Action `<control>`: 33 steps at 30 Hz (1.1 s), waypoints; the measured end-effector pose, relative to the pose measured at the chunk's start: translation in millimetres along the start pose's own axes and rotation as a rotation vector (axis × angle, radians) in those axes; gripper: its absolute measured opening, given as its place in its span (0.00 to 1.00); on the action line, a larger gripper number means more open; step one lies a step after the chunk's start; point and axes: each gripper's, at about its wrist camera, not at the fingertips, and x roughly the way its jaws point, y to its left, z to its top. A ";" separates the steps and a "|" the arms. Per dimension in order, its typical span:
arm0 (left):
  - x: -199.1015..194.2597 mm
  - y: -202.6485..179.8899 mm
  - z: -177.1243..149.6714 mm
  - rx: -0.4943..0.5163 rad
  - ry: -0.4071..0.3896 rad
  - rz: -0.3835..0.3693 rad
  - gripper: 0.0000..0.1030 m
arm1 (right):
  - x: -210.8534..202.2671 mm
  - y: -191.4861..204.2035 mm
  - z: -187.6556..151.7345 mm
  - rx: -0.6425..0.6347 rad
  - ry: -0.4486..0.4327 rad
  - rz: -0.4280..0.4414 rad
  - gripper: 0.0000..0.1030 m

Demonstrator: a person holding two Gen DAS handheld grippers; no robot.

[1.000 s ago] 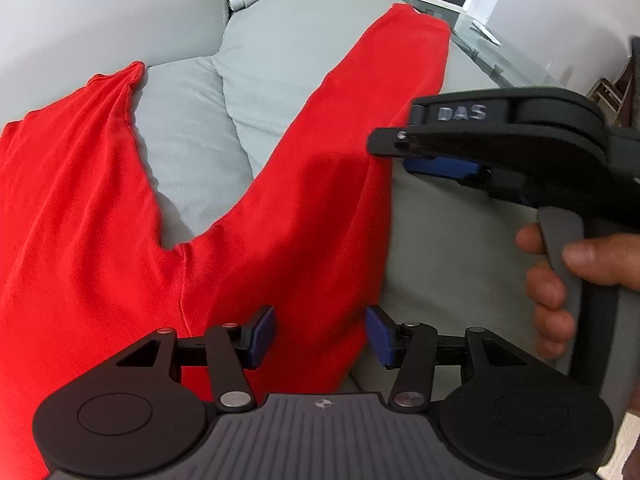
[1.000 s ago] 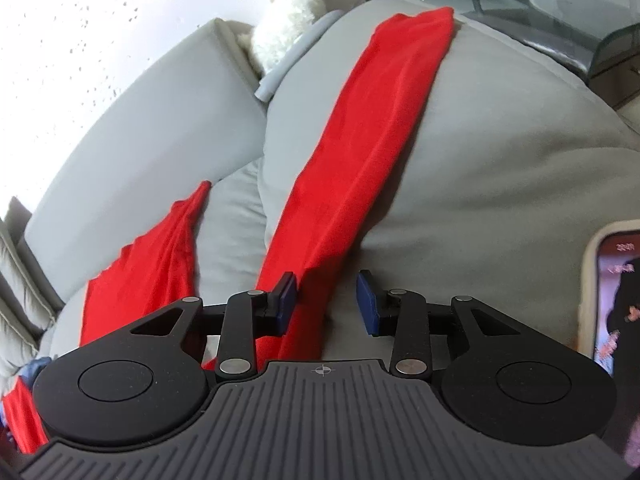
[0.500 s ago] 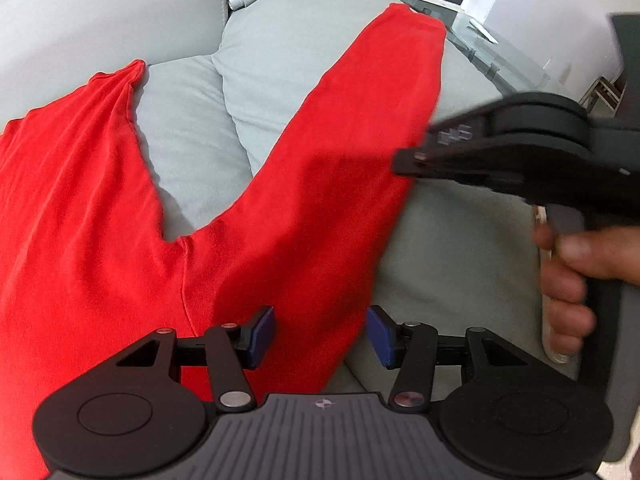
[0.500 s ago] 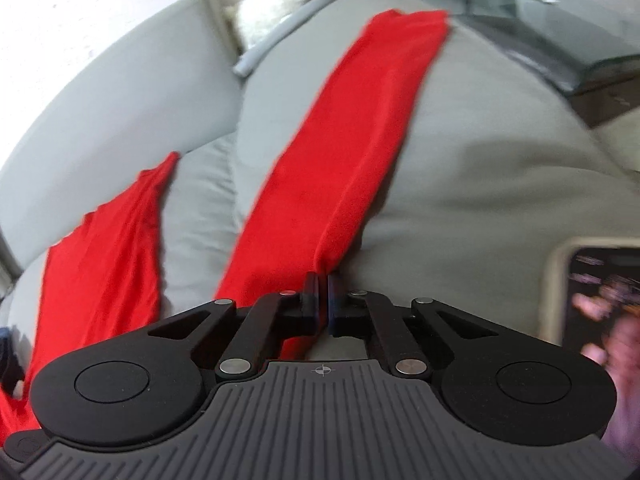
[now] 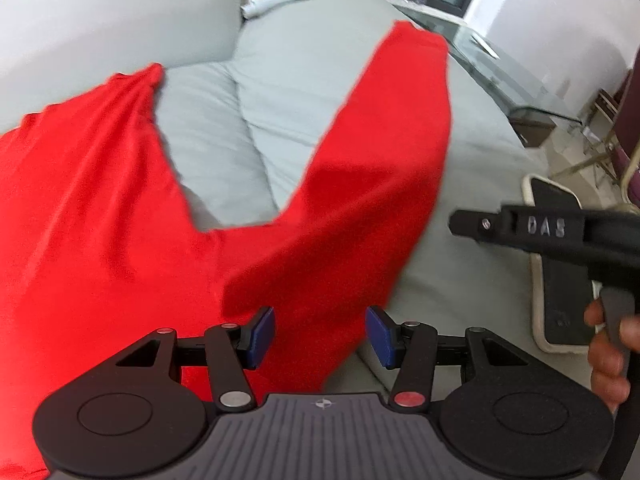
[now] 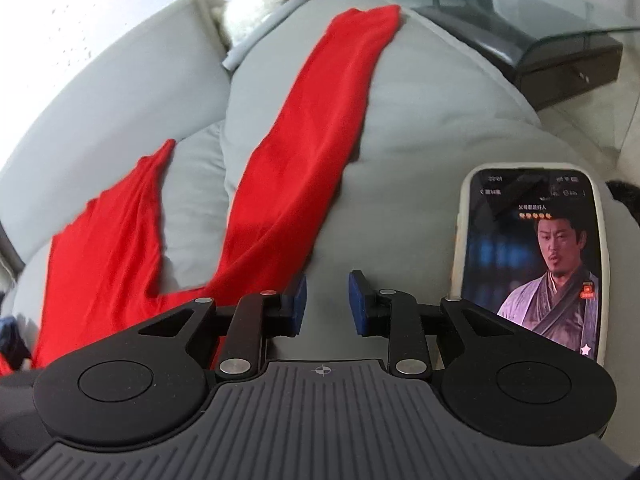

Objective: Fold clothes

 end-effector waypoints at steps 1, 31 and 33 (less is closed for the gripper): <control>-0.4 2.1 1.9 -0.004 -0.008 0.007 0.47 | 0.5 2.4 3.0 -0.010 -0.014 0.004 0.29; 103.8 -33.5 143.9 -0.029 -0.156 -0.054 0.50 | 137.3 -37.5 247.2 -0.354 -0.178 -0.060 0.09; 100.6 -34.6 143.5 -0.029 -0.182 -0.017 0.50 | 126.3 -38.2 245.2 -0.312 -0.270 -0.110 0.09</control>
